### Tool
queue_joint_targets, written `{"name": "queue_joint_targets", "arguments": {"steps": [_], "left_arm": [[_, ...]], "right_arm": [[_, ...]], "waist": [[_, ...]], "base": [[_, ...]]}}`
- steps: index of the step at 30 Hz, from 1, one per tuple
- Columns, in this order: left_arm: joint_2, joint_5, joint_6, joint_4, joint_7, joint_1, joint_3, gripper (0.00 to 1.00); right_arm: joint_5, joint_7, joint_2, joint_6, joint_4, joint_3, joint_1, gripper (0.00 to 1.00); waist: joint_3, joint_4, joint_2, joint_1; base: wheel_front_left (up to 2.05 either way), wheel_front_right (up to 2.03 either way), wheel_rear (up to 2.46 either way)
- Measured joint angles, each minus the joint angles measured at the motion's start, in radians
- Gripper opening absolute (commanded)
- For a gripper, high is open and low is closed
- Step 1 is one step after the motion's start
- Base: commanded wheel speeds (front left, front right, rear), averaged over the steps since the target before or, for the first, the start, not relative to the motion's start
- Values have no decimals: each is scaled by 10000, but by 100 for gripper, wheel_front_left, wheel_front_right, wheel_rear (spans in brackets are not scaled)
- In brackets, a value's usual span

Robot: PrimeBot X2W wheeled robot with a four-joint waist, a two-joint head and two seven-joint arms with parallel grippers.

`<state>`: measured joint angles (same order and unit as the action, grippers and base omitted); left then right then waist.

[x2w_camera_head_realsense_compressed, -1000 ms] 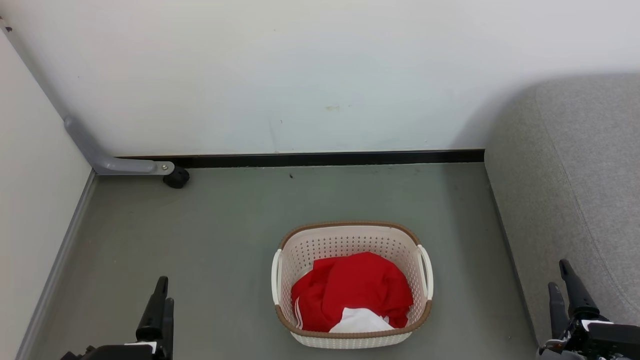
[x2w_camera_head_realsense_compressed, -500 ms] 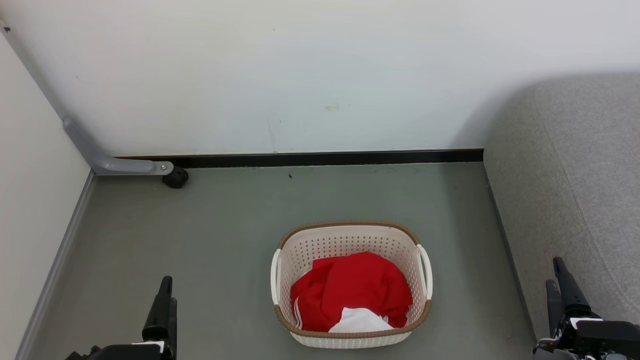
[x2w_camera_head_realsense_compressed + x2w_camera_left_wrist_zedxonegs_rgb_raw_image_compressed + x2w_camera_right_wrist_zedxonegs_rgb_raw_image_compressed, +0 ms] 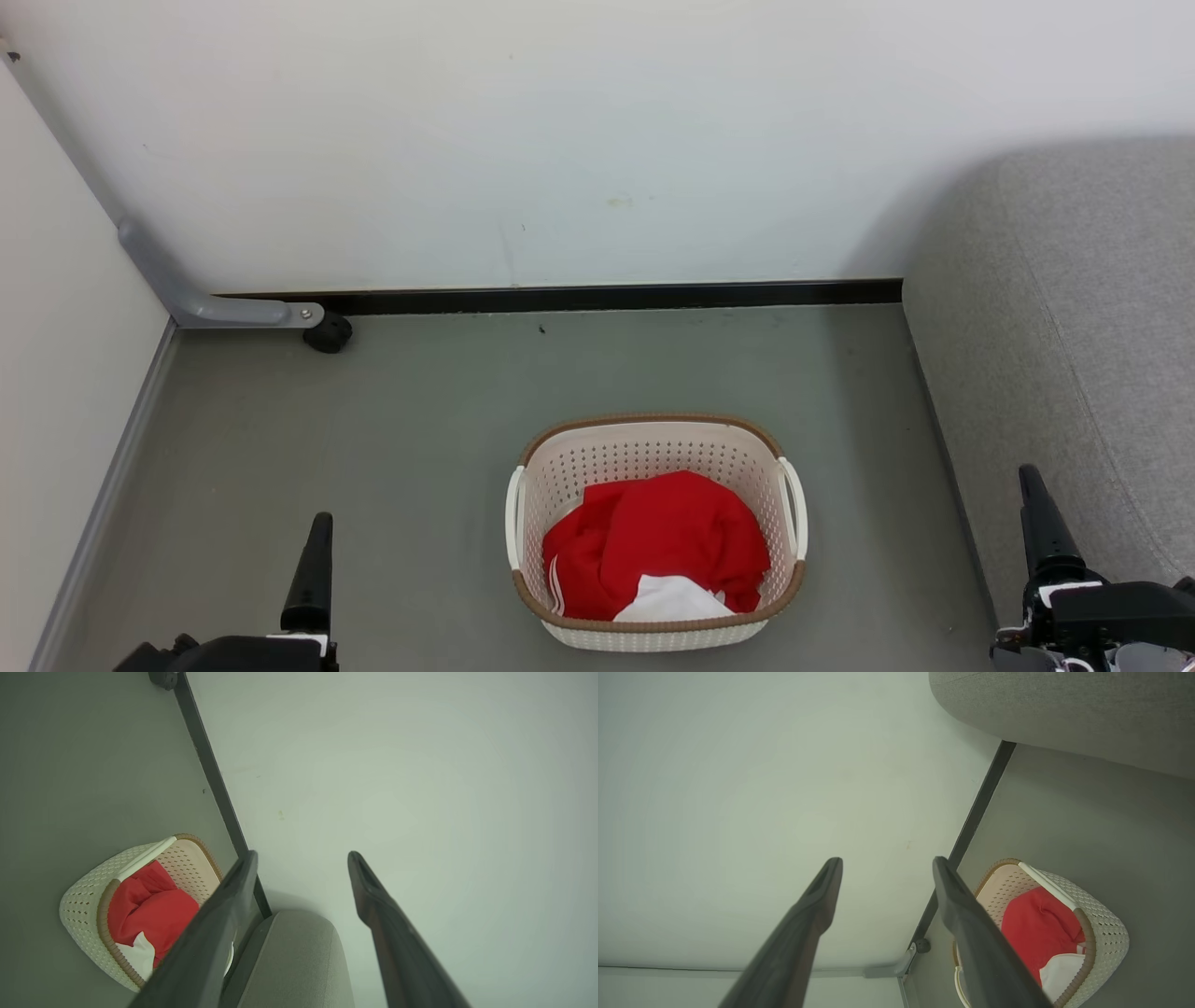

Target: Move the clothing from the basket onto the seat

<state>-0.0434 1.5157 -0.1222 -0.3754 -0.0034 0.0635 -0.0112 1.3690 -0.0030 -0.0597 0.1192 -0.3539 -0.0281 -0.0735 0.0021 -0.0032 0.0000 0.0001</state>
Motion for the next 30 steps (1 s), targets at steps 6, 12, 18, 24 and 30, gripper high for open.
{"name": "queue_joint_targets", "arguments": {"steps": [6,12,18,24,30], "left_arm": [[-142,-633,0,-125,-226,148,-205,100],[-201,-1632,-6,-359,-439,197,-268,100],[-232,-2844,165,-464,-692,372,-376,100],[-355,-3891,180,-527,-884,379,-583,100],[-497,-4938,257,-604,-1093,458,-757,100]], "right_arm": [[-959,-213,-171,0,0,278,-125,100],[-2042,-437,-328,0,6,548,-195,100],[-3244,-660,-512,0,17,871,-219,100],[-4263,-886,-650,-2,19,1124,-351,100],[-5381,-1068,-899,-2,-4,1425,-419,100]], "waist": [[-10,2,0,1],[-16,-2,0,0],[-18,-13,0,0],[-21,-31,0,-1],[-23,-49,0,0]], "base": [[0,0,0],[0,0,0],[0,0,0],[0,0,0],[0,0,0]]}}
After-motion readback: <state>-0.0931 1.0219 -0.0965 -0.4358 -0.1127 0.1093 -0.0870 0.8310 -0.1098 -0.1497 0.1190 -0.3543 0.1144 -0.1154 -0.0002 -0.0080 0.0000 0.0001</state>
